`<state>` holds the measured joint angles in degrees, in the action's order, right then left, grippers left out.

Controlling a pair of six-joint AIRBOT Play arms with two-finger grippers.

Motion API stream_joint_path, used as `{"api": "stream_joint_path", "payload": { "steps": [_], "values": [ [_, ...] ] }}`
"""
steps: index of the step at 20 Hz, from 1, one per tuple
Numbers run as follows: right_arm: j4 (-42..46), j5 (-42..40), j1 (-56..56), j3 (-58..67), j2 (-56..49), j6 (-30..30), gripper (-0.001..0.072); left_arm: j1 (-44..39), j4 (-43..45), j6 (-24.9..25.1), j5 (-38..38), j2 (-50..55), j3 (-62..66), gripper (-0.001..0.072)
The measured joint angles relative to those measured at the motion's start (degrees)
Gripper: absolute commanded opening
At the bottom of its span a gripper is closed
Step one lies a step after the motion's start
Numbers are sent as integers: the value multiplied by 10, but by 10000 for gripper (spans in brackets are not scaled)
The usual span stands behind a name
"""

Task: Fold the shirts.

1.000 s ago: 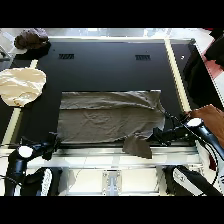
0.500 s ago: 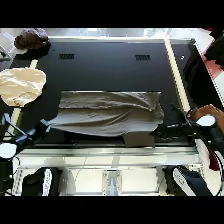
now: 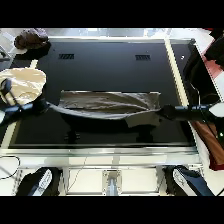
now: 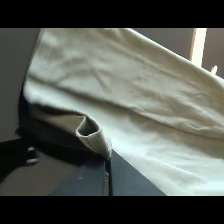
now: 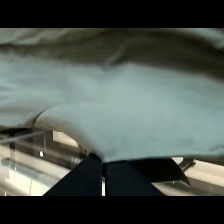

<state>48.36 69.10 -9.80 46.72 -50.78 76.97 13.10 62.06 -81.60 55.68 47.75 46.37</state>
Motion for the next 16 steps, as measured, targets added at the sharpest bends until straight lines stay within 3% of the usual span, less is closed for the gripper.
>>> {"api": "stream_joint_path", "payload": {
  "steps": [3, 9, 16],
  "values": [
    [6, -58, 15, 60, -96, -2, 16, -50, 56, 15, -18, 142, 98, 8],
    [20, -106, 31, 198, -300, -5, 16, -121, 179, -4, -32, 372, 282, 9],
    [39, -149, 43, 249, -429, -5, 17, -152, 294, -46, -52, 488, 342, 11]
  ]
}}
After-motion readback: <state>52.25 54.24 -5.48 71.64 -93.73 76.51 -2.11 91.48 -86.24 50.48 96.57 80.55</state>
